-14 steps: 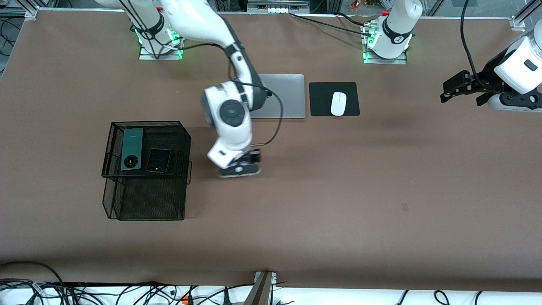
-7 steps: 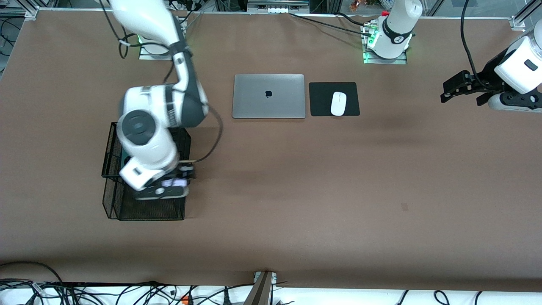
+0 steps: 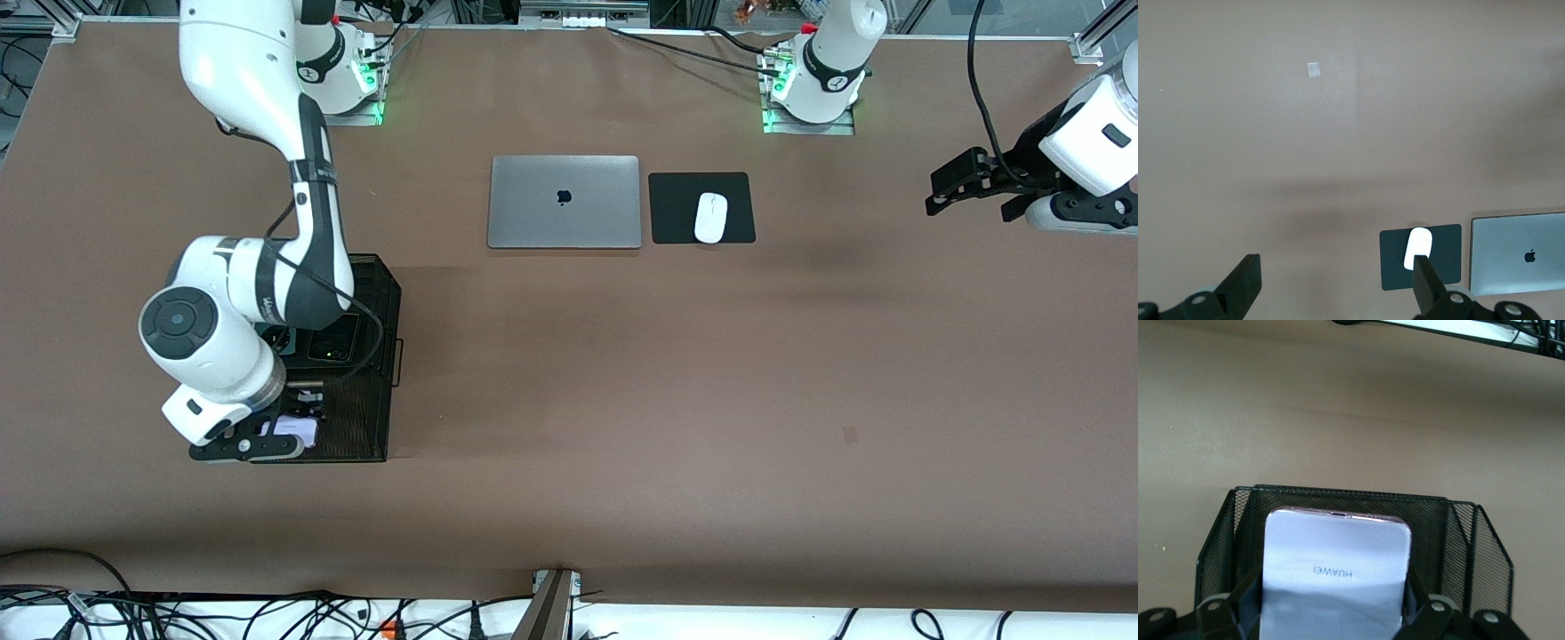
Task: Place phones with both arms
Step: 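Carry the white phone with the right gripper and lower it into the basket, then open the right gripper and lift it out of the basket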
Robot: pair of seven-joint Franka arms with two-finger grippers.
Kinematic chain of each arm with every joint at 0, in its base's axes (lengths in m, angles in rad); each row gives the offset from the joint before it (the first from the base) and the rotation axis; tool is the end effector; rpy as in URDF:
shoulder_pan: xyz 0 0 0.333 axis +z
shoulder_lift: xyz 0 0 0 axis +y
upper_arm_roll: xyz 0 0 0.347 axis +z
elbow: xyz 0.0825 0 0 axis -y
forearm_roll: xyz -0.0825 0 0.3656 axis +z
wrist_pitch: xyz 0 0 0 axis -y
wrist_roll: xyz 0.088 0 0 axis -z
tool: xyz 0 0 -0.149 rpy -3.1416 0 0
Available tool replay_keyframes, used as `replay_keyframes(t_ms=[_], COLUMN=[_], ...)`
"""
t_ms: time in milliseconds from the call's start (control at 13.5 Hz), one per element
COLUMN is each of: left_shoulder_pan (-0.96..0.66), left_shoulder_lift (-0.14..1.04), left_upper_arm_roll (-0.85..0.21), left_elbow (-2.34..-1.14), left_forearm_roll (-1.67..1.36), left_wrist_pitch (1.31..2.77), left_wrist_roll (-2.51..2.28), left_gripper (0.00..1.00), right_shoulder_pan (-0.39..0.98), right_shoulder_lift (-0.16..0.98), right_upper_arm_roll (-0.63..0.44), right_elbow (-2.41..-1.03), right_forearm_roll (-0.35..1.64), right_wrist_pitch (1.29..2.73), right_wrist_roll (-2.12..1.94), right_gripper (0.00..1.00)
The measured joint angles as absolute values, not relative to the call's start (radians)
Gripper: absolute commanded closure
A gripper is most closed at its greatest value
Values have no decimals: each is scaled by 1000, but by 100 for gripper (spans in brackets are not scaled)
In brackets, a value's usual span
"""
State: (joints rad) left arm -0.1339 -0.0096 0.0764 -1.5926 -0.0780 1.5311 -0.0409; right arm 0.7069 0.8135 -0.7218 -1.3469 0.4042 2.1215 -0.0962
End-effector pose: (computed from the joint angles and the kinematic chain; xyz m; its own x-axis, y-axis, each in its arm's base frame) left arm 0.5244 -0.0419 0.6059 0.9983 -0.0198 -0.0550 -0.0155 -0.9970 0.0765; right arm 0.7367 0.1512 0.3208 0.9840 0.1065 0.1428 0.0856 -0.9857 0.1448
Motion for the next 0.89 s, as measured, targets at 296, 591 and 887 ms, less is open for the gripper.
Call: replay_keyframes(t_ms=[296, 591, 887], left_shoulder_pan=[-130, -130, -130], left_shoulder_lift=[-10, -10, -10], left_upper_arm_roll=[79, 79, 79], left_elbow=[-1592, -1592, -1592], left_forearm_roll=[-71, -70, -70], left_wrist_pitch=[1531, 1531, 1531], left_wrist_roll=[-41, -41, -41], left_gripper=[0, 0, 0], right_shoulder_pan=[681, 633, 631], right_shoulder_lift=[835, 837, 839], right_upper_arm_roll=[-688, -652, -644], right_elbow=[-1379, -1418, -1437], right_forearm_roll=[429, 432, 441], right_wrist_pitch=[2131, 2131, 2131], right_wrist_roll=[-154, -210, -212], right_gripper=[100, 80, 1])
